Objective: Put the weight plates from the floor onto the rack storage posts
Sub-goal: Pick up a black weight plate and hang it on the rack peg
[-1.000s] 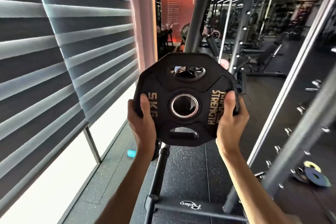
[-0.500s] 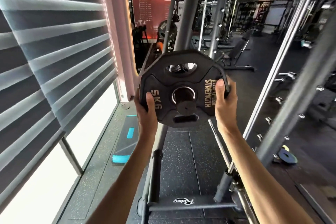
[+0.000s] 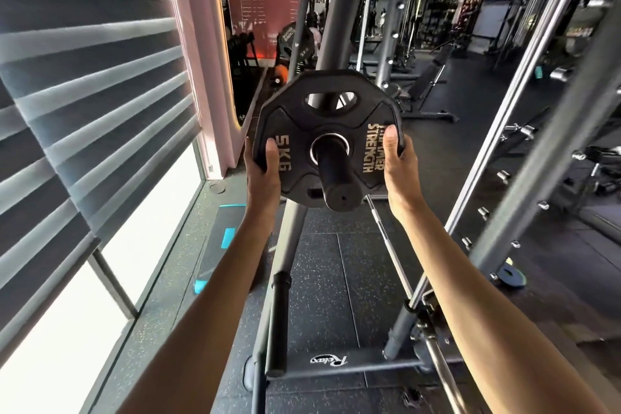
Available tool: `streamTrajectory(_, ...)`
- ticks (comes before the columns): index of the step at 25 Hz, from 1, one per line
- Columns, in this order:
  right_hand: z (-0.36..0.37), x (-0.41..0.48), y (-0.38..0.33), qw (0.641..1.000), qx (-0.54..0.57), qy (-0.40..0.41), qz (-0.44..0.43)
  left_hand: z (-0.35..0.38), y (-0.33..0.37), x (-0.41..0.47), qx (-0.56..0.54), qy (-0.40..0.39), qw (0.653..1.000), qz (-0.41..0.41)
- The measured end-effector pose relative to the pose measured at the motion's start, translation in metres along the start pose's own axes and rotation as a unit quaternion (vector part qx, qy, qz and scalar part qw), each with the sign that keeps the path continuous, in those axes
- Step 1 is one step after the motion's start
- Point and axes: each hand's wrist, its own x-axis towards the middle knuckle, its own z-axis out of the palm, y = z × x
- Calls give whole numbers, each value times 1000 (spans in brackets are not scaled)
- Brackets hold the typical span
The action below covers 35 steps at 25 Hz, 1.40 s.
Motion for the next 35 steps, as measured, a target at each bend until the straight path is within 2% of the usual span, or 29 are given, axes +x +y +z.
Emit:
streamTrajectory(3,-3,-6,-3,999,-9,-10,39,-2,-6,-7,-25,-3,998,-52)
streamTrajectory(6,-6,-29,2,997,-46,-18,56,-2,-29,-32,53,25,990,-129)
streamTrajectory(8,-10,-47,16,993,-93,-42,59,1,-52,-57,72,17,981,-180)
streamTrajectory(10,-23,-63,41,982,-162,-58,78,5,-75,-80,100,-16,974,-203)
streamTrajectory(13,-61,-91,95,958,-252,-64,123,17,-115,-108,171,-95,946,-260)
streamTrajectory(16,-107,-139,117,906,-357,-132,184,42,-152,-148,246,-184,906,-291)
streamTrajectory(18,-145,-166,139,865,-417,-176,215,62,-179,-179,315,-269,865,-284)
streamTrajectory(22,-253,-218,173,810,-464,-206,292,121,-241,-254,434,-440,748,-243)
streamTrajectory(27,-416,-272,207,751,-491,-169,407,249,-282,-365,479,-609,601,-198)
streamTrajectory(29,-475,-284,220,734,-492,-179,434,300,-294,-403,497,-659,540,-163)
streamTrajectory(33,-566,-300,228,713,-484,-193,469,379,-308,-464,538,-708,447,-96)
streamTrajectory(35,-603,-299,233,710,-485,-197,471,411,-317,-482,547,-722,417,-75)
